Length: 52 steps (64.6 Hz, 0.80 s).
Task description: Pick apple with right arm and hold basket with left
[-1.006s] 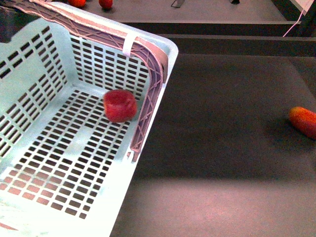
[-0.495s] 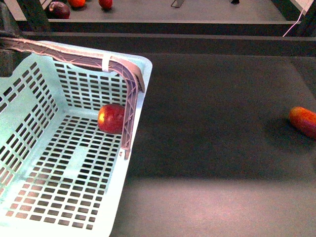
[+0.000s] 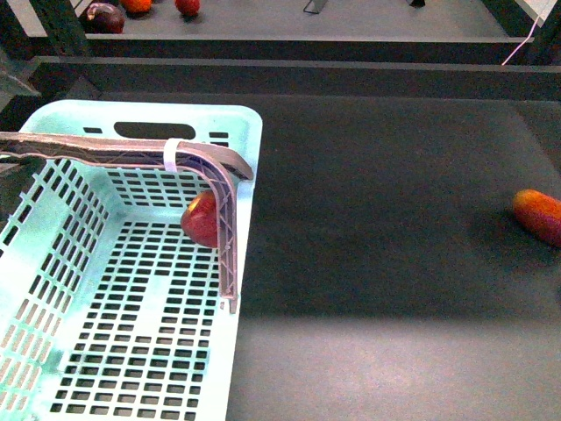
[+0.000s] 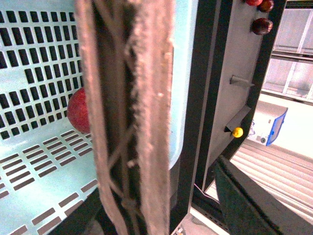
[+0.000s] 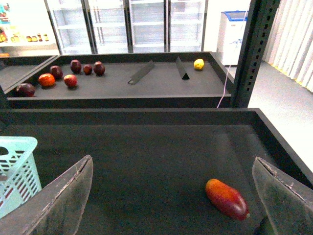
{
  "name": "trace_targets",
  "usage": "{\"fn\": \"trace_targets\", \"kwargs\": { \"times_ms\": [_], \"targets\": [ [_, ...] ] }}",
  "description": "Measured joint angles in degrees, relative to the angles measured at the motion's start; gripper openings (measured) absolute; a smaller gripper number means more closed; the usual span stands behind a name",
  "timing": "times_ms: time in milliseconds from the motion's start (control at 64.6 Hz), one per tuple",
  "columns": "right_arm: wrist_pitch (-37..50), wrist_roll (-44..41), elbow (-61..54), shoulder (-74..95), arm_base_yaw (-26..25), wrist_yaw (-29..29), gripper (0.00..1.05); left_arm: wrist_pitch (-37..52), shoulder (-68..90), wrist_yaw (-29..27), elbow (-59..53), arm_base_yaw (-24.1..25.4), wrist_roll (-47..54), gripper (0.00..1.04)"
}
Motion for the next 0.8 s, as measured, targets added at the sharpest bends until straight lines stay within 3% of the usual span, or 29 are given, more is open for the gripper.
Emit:
{"fn": "trace_targets", "kwargs": {
  "times_ms": [217,310,511,573,650,712,805],
  "targets": [
    [0.0,0.0,0.0,0.0,0.0,0.0,0.96,-7.41,-15.21,-6.78,-4.04,-3.45,-2.19,0.99],
    [0.0,0.0,0.0,0.0,0.0,0.0,0.96,-11.56,-23.56,-10.82,-4.59,-5.86,-2.75,0.98],
    [0.0,0.0,0.0,0.0,0.0,0.0,0.96,-11.96,-24.81,-10.88,-4.59,-6.27,-2.75,0.98],
    [0.0,0.0,0.0,0.0,0.0,0.0,0.96,1.16,-24.13,-11.76,-8.98,-5.86,9.05,0.88],
    [0.0,0.0,0.0,0.0,0.0,0.04,0.96,19.52,-25.05,-9.97,-16.63,-4.04,37.92,0.72],
    [0.0,0.0,0.0,0.0,0.0,0.04,0.96,24.72,-27.67,-8.63,-19.34,-2.34,58.53,0.6],
    [0.0,0.0,0.0,0.0,0.0,0.04,0.96,24.57,-31.93,-6.62,-21.86,-0.17,79.36,0.42]
  ]
}}
